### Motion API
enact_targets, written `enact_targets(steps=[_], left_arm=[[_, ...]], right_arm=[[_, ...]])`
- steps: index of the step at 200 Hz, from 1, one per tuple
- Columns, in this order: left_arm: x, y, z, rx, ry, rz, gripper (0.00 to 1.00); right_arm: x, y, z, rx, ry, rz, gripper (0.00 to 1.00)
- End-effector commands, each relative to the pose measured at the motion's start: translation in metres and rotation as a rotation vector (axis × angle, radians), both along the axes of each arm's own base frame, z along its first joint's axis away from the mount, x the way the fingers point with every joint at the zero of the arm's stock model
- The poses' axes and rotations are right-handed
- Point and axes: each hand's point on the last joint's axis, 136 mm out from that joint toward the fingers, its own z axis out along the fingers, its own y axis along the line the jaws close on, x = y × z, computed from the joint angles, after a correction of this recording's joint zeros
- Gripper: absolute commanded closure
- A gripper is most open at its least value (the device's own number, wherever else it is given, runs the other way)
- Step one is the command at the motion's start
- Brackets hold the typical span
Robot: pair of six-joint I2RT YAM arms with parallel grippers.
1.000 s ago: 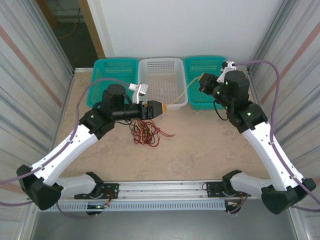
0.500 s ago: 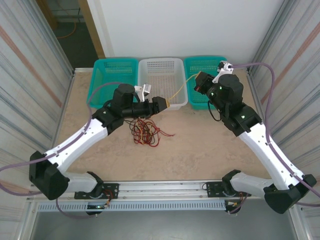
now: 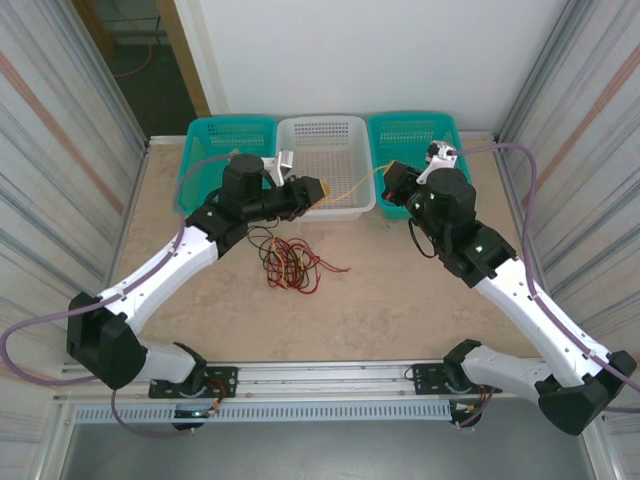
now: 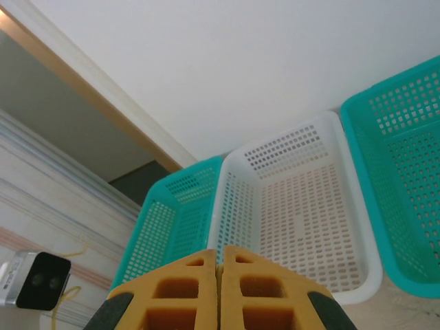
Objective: Untangle the cables
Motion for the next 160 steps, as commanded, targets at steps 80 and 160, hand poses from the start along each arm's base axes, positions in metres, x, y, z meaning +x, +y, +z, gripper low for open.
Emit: enact_targets(steps=[80,160], left_arm=[[0.109,0.149,-0.005,0.101,0.02,0.089,1.0],[0.138,0.133,-0.013,0.047,-0.033,-0.071,1.0]], right_arm=[[-0.039,-0.03,-0.028,-0.058,0.061,-0.03,0.46],[-0.054,-0.036,-0.061,-0.104,0.141,-0.002,0.48]])
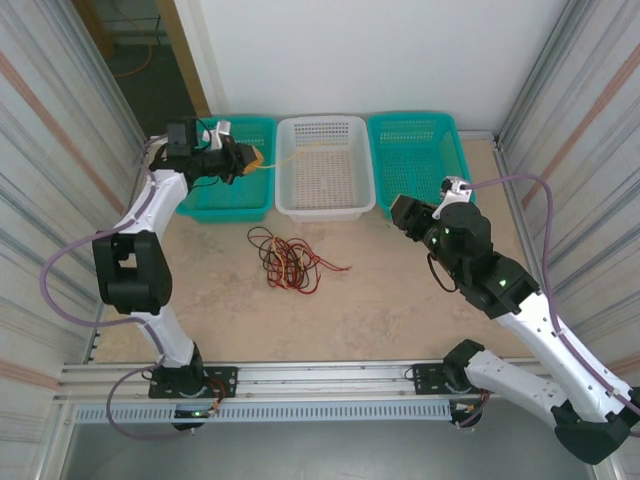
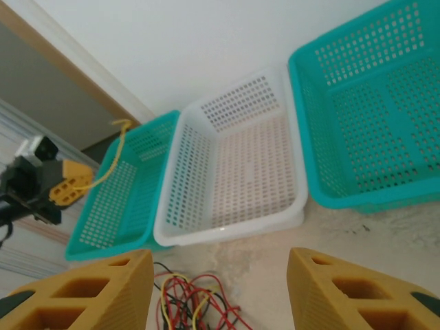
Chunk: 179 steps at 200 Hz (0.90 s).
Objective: Untangle the cables
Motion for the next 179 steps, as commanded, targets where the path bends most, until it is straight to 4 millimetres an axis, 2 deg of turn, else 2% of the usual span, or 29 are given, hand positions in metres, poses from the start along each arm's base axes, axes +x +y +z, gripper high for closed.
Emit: enact_targets(steps=[1,15,39,71,135,147,179], left_arm=[[-0.001,-0.005,0.037,0.04,-0.139,-0.095,1.0],[-0.006,-0.011,0.03,0.078,-0.141,-0.168,1.0],[-0.017,-0.023,0.019,0.025,-0.14,-0.268,1.0],[-0.018,-0.032,0.005,-0.052,-0.145,-0.331,1.0],[-0.002,-0.013,-0.037,-0.007,-0.035,-0.311,1.0],[-0.003,-0.01,-0.041,0.003,-0.024,-0.307,0.8],[-0.004,-0.007,-0.041,0.021,-0.028,-0.284,0.53]], right_arm=[[-0.004,-0.001,-0.01,-0.012,0.026,0.004,0.48],[-0.004,0.0,-0.012,-0.008,0.034,0.008,0.48],[-0.005,0.0,-0.015,-0.014,0.039,0.007,0.49],[-0.005,0.001,-0.015,-0.017,0.042,0.013,0.5],[-0.01,-0.006,-0.013,-0.015,0.04,-0.001,0.52],[-0.011,-0.007,-0.014,-0.014,0.041,-0.002,0.52],[-0.01,-0.006,-0.014,-0.015,0.042,-0.001,0.52]])
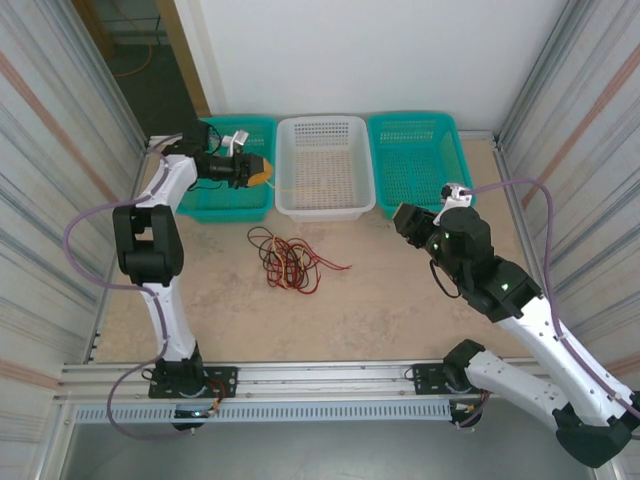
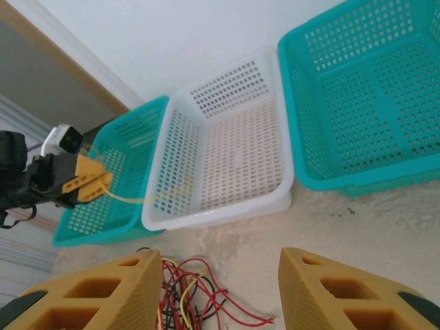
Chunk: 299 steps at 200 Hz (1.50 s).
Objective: Untangle the cables
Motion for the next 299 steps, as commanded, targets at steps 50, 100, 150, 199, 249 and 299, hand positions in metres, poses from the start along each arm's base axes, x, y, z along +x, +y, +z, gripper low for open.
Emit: enact_targets(steps=[50,100,150,199,249,299], left_arm=[[-0.002,0.009,0.031,0.052,-0.078,0.052,0.97],[-0.012,0.032,0.015,0.228,0.007,0.179,0.73],[-0.026,0.086,-0.008,0.541,0.036,0.432,0.54],[0.002,0.121,-0.043,0.767,0.094,0.503,0.53],[0.03,0.125,-0.082,0.84,0.169,0.455,0.56],[0.041,0.12,-0.115,0.835,0.233,0.4,0.6]], right_arm=[[-0.001,0.0,0.003,-0.002,-0.003,-0.004,0.52],[-0.002,-0.003,0.007,-0.026,-0.014,0.001,0.52],[0.002,0.015,0.002,-0.041,0.006,0.077,0.5],[0.004,0.021,-0.005,-0.048,0.025,0.099,0.5],[-0.004,0.008,-0.013,-0.068,0.032,0.063,0.49],[-0.006,-0.001,-0.019,-0.091,0.036,0.033,0.49]])
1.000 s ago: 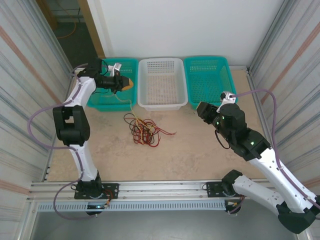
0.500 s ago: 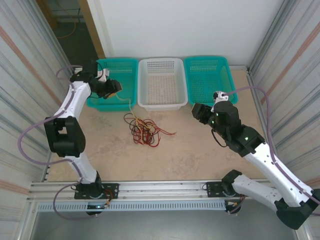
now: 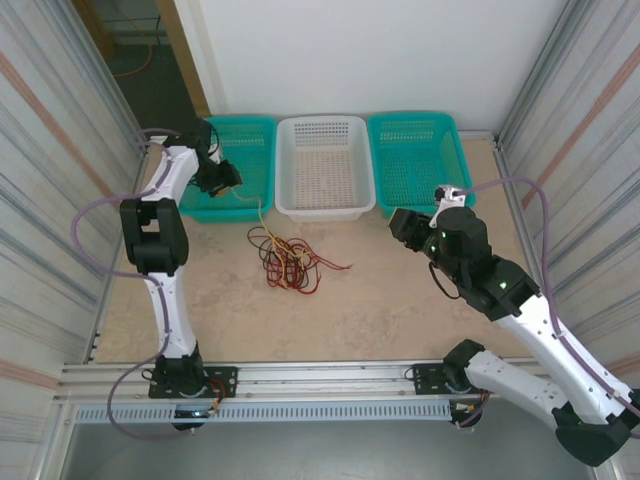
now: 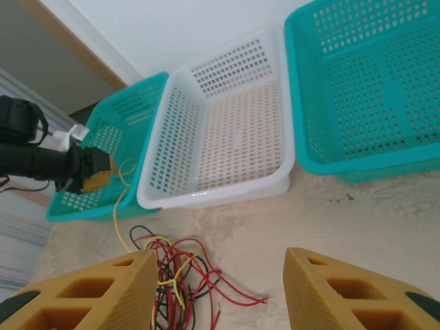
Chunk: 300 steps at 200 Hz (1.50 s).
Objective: Untangle the cables
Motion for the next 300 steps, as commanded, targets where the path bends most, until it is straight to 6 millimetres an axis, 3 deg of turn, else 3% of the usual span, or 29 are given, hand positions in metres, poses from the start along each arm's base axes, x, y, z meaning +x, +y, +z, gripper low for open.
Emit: enact_targets(steps=[1,38,61,73,90,109,130,140,142,156,182,203,225,247,277,285,290,300], left_arm=[[-0.002,0.0,-0.003,0.003,0.032,-0.026,0.6],[0.0,-0.002,-0.019,0.006,0.057,-0.035,0.69],[0.001,-0.002,-0.024,0.011,0.06,-0.048,0.85],[0.003,-0.003,-0.021,0.002,0.054,-0.051,0.95],[0.003,-0.009,-0.008,-0.022,0.033,-0.058,1.0],[0.004,-0.019,0.021,-0.049,-0.026,-0.077,1.0],[0.0,-0.03,0.069,-0.089,-0.116,-0.11,1.0],[-0.004,-0.033,0.087,-0.103,-0.151,-0.119,1.0],[-0.006,-0.033,0.1,-0.107,-0.175,-0.121,1.0],[-0.015,-0.037,0.135,-0.126,-0.245,-0.138,1.0],[-0.031,-0.04,0.188,-0.149,-0.353,-0.15,1.0],[-0.035,-0.033,0.223,-0.124,-0.437,-0.145,1.0],[-0.021,-0.015,0.252,-0.026,-0.549,-0.152,1.0],[0.002,0.006,0.258,0.001,-0.609,-0.125,1.0],[0.042,0.038,0.233,0.006,-0.594,-0.038,1.0],[0.049,0.046,0.235,0.011,-0.608,-0.02,1.0],[0.059,0.051,0.218,0.013,-0.58,-0.003,1.0],[0.068,0.061,0.216,0.012,-0.588,0.022,1.0]], right_arm=[[-0.002,-0.008,-0.008,-0.049,0.0,-0.02,0.49],[0.0,-0.007,-0.01,-0.061,0.004,-0.02,0.49],[0.001,-0.006,-0.011,-0.069,0.005,-0.012,0.49],[0.001,-0.006,-0.011,-0.072,0.003,-0.011,0.48],[0.003,-0.006,-0.01,-0.068,0.001,-0.005,0.48],[0.004,-0.003,-0.009,-0.054,-0.002,0.004,0.48],[0.007,0.002,-0.006,-0.03,-0.003,0.025,0.48],[0.009,0.005,-0.002,-0.023,-0.004,0.036,0.49],[0.009,0.005,-0.002,-0.021,-0.005,0.038,0.49],[0.01,0.007,0.003,-0.019,-0.009,0.048,0.49],[0.01,0.012,0.009,0.006,-0.018,0.068,0.49],[0.008,0.016,0.016,0.026,-0.024,0.085,0.49],[0.007,0.017,0.015,0.027,-0.031,0.092,0.49],[0.011,0.019,0.005,0.012,-0.016,0.099,0.49],[0.026,0.029,-0.011,0.016,0.05,0.138,0.49],[0.031,0.032,-0.014,0.043,0.072,0.154,0.49],[0.034,0.035,-0.015,0.064,0.081,0.166,0.49],[0.04,0.041,-0.02,0.084,0.101,0.181,0.5]])
